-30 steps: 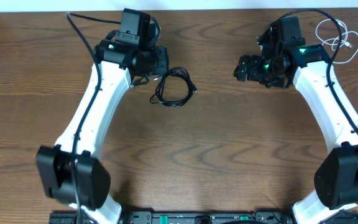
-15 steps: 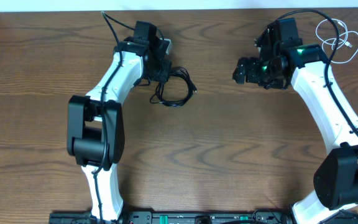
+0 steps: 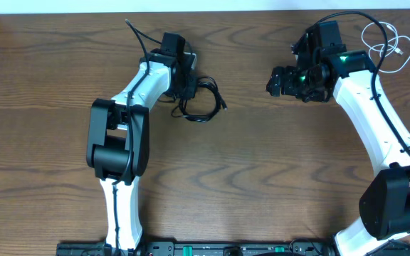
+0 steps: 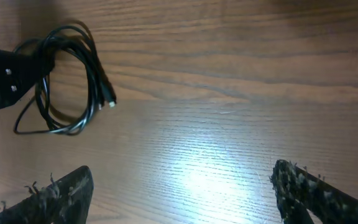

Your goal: Untangle cables

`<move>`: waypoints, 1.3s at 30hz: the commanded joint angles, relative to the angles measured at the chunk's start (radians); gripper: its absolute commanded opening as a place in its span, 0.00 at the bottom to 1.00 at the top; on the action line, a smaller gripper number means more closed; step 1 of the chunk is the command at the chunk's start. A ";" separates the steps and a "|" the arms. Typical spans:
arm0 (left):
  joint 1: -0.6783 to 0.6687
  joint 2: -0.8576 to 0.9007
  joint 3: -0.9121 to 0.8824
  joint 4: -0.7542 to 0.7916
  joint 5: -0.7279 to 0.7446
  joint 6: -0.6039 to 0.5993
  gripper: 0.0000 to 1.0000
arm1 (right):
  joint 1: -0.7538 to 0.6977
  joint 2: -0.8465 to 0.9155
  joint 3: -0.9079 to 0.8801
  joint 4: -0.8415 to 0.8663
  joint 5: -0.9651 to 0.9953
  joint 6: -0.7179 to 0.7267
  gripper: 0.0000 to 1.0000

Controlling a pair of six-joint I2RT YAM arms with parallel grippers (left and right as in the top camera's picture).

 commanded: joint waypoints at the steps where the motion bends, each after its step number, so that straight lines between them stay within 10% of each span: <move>1: -0.017 0.018 0.003 -0.001 -0.010 -0.025 0.07 | 0.007 -0.005 0.004 -0.003 0.008 -0.019 0.88; 14: -0.017 -0.446 0.003 -0.195 0.419 -0.070 0.07 | 0.003 -0.005 0.005 0.140 -0.443 -0.168 0.83; 24: -0.017 -0.491 0.003 -0.315 0.455 -0.061 0.08 | -0.062 -0.025 0.011 0.209 -0.723 -0.233 0.82; 39: -0.017 -0.491 0.003 -0.312 0.486 -0.056 0.07 | 0.060 -0.028 0.010 0.114 -0.533 -0.229 0.61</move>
